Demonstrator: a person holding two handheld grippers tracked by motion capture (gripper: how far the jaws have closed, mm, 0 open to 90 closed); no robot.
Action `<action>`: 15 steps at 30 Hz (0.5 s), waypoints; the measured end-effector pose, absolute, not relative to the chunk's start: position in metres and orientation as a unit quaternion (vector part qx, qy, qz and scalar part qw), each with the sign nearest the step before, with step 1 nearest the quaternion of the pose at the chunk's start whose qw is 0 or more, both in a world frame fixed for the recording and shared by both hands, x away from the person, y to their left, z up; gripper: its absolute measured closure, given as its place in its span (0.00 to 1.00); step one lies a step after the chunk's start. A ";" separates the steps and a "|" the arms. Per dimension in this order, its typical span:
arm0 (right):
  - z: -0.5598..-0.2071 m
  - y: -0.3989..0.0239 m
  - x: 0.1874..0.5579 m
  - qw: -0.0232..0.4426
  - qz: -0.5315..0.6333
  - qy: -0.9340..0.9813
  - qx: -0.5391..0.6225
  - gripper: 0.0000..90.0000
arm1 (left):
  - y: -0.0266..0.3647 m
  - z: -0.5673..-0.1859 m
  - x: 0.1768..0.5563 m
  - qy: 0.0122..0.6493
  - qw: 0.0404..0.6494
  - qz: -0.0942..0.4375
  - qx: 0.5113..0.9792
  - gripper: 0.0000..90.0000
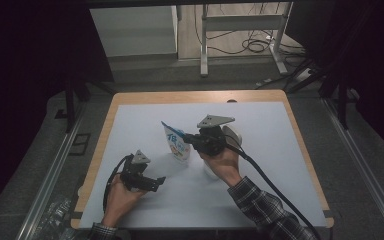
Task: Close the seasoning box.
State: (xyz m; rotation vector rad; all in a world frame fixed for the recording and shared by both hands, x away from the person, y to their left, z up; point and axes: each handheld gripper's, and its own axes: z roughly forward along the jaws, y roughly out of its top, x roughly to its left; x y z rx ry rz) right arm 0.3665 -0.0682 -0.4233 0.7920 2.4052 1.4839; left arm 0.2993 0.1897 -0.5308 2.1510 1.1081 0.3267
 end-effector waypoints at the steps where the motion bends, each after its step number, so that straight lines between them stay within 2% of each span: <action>1: -0.424 -0.066 0.368 0.104 0.500 0.816 0.269 1.00 | 0.190 -0.534 0.298 0.431 0.342 0.128 0.825 0.03; 7: -0.430 -0.055 0.375 0.107 0.488 0.822 0.273 1.00 | 0.191 -0.547 0.292 0.439 0.320 0.146 0.827 0.03; 15: -0.430 -0.055 0.381 0.109 0.482 0.823 0.281 0.98 | 0.193 -0.553 0.290 0.442 0.340 0.154 0.816 0.01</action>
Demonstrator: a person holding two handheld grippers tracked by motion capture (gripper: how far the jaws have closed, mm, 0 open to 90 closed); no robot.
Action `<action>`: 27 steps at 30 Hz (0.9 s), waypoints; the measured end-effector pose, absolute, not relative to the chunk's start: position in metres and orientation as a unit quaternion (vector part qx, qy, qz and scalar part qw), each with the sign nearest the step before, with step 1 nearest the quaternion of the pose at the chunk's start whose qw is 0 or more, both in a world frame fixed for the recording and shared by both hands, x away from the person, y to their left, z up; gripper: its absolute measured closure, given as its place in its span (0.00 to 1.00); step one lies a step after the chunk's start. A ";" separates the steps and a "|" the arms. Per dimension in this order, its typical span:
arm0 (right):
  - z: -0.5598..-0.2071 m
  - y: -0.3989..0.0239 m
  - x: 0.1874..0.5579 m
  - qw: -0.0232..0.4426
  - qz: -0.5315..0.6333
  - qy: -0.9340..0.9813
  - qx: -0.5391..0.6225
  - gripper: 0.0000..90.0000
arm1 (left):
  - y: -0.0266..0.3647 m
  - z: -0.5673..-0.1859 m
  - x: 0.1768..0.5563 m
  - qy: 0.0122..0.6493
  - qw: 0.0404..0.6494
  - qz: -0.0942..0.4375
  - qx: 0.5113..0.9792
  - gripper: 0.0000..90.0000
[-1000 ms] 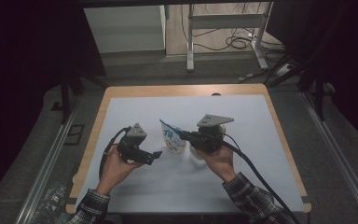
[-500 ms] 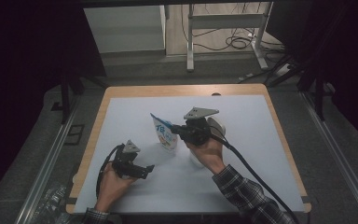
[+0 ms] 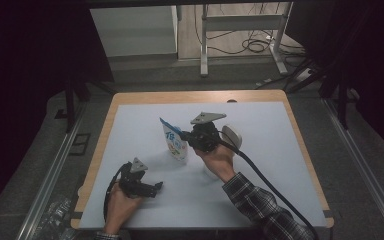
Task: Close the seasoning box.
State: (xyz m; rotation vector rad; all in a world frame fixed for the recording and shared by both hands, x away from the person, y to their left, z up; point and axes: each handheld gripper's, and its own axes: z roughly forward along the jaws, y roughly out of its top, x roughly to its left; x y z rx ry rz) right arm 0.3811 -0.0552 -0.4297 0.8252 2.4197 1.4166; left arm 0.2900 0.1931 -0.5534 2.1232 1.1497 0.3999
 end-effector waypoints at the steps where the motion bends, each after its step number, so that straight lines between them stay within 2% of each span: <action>1: -0.430 -0.056 0.381 0.112 0.481 0.824 0.279 0.96 | 0.193 -0.553 0.290 0.442 0.340 0.154 0.816 0.01; 3: -0.431 -0.055 0.381 0.115 0.477 0.826 0.276 0.90 | 0.193 -0.554 0.290 0.442 0.341 0.154 0.816 0.01; 17: -0.424 -0.060 0.375 0.134 0.473 0.827 0.272 0.73 | 0.193 -0.554 0.289 0.441 0.342 0.156 0.815 0.01; 21: -0.419 -0.065 0.371 0.136 0.468 0.832 0.267 0.69 | 0.193 -0.554 0.289 0.441 0.342 0.156 0.815 0.01; 27: -0.419 -0.078 0.364 0.134 0.459 0.837 0.266 0.69 | 0.193 -0.554 0.289 0.441 0.343 0.156 0.815 0.01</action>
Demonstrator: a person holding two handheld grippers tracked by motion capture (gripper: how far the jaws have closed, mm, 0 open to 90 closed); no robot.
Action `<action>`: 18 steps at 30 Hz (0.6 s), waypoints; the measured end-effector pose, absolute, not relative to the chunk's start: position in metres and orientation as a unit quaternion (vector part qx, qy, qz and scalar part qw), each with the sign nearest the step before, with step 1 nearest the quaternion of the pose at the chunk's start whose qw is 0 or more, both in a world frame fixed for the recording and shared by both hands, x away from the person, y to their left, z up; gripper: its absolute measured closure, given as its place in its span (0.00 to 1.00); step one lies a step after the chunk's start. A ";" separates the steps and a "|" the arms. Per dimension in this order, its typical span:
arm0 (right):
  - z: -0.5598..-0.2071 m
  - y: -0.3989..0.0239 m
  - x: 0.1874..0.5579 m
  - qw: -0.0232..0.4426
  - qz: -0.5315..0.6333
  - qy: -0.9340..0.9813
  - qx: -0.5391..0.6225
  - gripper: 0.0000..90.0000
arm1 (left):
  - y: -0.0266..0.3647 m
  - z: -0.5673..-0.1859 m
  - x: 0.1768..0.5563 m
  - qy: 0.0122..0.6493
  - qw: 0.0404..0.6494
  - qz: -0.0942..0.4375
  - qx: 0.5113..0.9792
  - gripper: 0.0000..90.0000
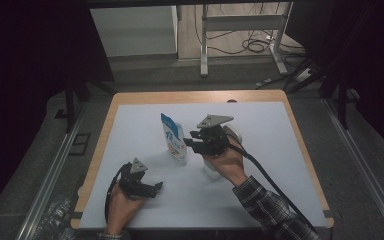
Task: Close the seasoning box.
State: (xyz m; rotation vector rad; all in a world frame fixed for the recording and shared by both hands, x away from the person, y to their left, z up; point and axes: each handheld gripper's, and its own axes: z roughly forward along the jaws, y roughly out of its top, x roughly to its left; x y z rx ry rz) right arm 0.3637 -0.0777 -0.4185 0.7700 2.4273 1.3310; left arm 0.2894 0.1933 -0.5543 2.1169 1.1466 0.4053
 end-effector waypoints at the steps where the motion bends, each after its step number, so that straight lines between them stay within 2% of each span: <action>1: -0.419 -0.081 0.363 0.131 0.461 0.837 0.265 0.70 | 0.193 -0.554 0.289 0.441 0.343 0.156 0.815 0.01; 13: -0.422 -0.116 0.349 0.130 0.471 0.829 0.272 0.70 | 0.194 -0.554 0.289 0.442 0.343 0.155 0.814 0.01; 18: -0.426 -0.127 0.343 0.119 0.465 0.836 0.266 0.85 | 0.193 -0.554 0.289 0.445 0.345 0.154 0.812 0.01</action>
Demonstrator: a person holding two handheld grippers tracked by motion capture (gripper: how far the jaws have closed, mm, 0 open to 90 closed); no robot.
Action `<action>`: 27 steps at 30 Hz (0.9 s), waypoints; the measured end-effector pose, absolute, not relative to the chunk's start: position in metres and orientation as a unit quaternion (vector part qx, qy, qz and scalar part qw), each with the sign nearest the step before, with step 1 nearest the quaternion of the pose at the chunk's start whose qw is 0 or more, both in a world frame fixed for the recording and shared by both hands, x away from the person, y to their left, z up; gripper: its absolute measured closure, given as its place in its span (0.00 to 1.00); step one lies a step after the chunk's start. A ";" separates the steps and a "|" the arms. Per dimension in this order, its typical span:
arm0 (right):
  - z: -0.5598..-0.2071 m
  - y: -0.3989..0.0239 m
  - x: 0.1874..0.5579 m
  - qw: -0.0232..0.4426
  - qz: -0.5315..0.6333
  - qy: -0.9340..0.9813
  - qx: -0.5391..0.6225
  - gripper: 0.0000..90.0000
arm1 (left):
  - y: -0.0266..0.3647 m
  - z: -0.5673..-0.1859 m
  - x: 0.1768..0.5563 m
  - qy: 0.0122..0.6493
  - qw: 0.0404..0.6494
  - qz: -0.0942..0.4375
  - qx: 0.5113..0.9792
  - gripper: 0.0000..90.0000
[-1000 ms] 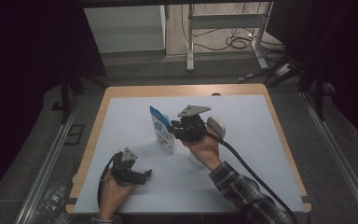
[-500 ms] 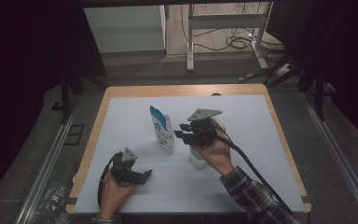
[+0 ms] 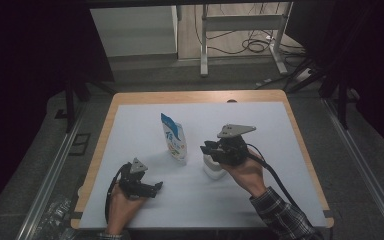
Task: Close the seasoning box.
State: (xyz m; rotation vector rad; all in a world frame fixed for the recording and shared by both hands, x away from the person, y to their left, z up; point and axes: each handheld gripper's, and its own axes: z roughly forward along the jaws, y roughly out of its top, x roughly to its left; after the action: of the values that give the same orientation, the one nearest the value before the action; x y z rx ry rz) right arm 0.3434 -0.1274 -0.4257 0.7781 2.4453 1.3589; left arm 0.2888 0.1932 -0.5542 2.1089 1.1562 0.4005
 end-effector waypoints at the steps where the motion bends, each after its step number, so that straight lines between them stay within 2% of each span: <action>1: -0.427 -0.130 0.343 0.116 0.465 0.836 0.267 0.88 | 0.193 -0.554 0.289 0.445 0.345 0.154 0.812 0.01; 5: -0.429 -0.142 0.338 0.124 0.463 0.836 0.268 0.98 | 0.193 -0.554 0.289 0.446 0.345 0.155 0.812 0.01; 27: -0.441 -0.217 0.322 0.132 0.461 0.816 0.323 0.99 | 0.193 -0.554 0.289 0.447 0.346 0.156 0.810 0.02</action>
State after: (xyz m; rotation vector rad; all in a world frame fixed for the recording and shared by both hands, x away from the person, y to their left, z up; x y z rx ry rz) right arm 0.3222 -0.2165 -0.4407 0.9364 2.3689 1.3364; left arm 0.2886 0.1931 -0.5545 2.1036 1.1590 0.4058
